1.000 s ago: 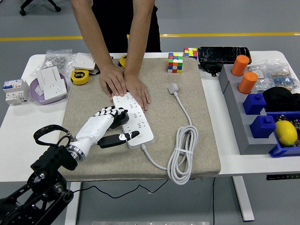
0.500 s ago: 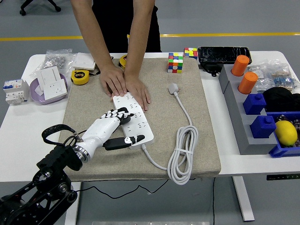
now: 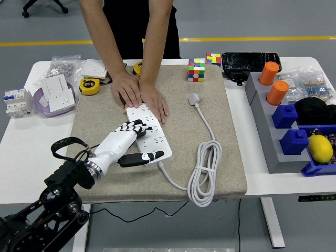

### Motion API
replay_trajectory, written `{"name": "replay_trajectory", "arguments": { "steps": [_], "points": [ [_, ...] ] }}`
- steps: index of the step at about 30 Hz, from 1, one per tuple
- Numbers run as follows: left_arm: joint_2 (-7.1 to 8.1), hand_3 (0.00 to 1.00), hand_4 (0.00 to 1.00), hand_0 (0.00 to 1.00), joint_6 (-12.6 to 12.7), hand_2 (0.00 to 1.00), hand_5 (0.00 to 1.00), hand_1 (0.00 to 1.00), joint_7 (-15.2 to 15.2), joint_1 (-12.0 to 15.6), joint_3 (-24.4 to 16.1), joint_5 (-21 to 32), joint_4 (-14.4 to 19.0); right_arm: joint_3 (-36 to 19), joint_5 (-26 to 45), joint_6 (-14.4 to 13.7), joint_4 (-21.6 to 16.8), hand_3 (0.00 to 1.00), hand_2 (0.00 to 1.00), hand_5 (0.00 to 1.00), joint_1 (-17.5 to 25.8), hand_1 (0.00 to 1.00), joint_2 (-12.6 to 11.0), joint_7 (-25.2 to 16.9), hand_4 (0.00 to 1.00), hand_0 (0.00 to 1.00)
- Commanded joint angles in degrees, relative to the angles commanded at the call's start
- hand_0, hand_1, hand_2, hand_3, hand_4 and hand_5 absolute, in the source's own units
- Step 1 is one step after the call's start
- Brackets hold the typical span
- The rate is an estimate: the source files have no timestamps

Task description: Pick up the plug,place it near the board,insert it into the board,press the button

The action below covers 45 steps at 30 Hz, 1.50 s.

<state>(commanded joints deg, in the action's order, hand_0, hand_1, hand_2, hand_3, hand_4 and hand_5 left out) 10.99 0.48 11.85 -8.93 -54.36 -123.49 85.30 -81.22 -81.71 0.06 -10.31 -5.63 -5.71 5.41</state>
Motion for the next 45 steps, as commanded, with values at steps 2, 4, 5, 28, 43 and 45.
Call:
{"name": "replay_trajectory", "arguments": {
  "steps": [2, 4, 5, 28, 43, 45],
  "points": [
    [0.05, 0.899, 0.998, 0.998, 0.04, 0.926, 0.998, 0.998, -0.05, 0.16, -0.10, -0.10, 0.51, 0.11, 0.07, -0.01, 0.00, 0.709, 0.716, 0.669, 0.02, 0.724, 0.00, -0.02, 0.998, 0.868],
    [0.13, 0.899, 0.998, 0.998, 0.22, 0.926, 0.998, 0.998, -0.19, 0.34, -0.20, -0.15, 1.41, 0.20, 0.16, -0.01, 0.00, 0.709, 0.716, 0.669, 0.04, 0.724, 0.00, -0.04, 0.998, 0.868],
    [0.19, 0.899, 0.998, 0.998, 0.39, 0.926, 0.998, 0.998, -0.29, 0.38, -0.26, -0.23, 2.14, 0.21, 0.13, -0.01, 0.00, 0.709, 0.716, 0.669, 0.06, 0.724, -0.01, -0.02, 0.998, 0.868],
    [2.25, 0.781, 0.640, 0.212, -15.75, 0.204, 0.177, 0.106, 8.26, -0.54, 2.74, 3.96, 16.60, 0.34, 0.22, -0.04, 0.00, 0.707, 0.713, 0.670, 0.19, 0.723, -0.01, 0.14, 0.998, 0.868],
    [1.66, 0.845, 0.503, 0.166, -17.73, 0.168, 0.002, 0.059, 10.89, -1.26, 2.85, -1.12, 12.12, 0.01, 0.05, -0.02, 0.00, 0.707, 0.713, 0.670, 0.15, 0.722, 0.05, 0.14, 0.998, 0.868],
    [1.64, 0.847, 0.500, 0.167, -17.74, 0.167, 0.002, 0.056, 10.95, -1.26, 2.89, -1.47, 11.93, 0.17, 0.22, -0.03, 0.00, 0.706, 0.712, 0.669, 0.13, 0.722, 0.06, 0.08, 0.998, 0.867]
  ]
}}
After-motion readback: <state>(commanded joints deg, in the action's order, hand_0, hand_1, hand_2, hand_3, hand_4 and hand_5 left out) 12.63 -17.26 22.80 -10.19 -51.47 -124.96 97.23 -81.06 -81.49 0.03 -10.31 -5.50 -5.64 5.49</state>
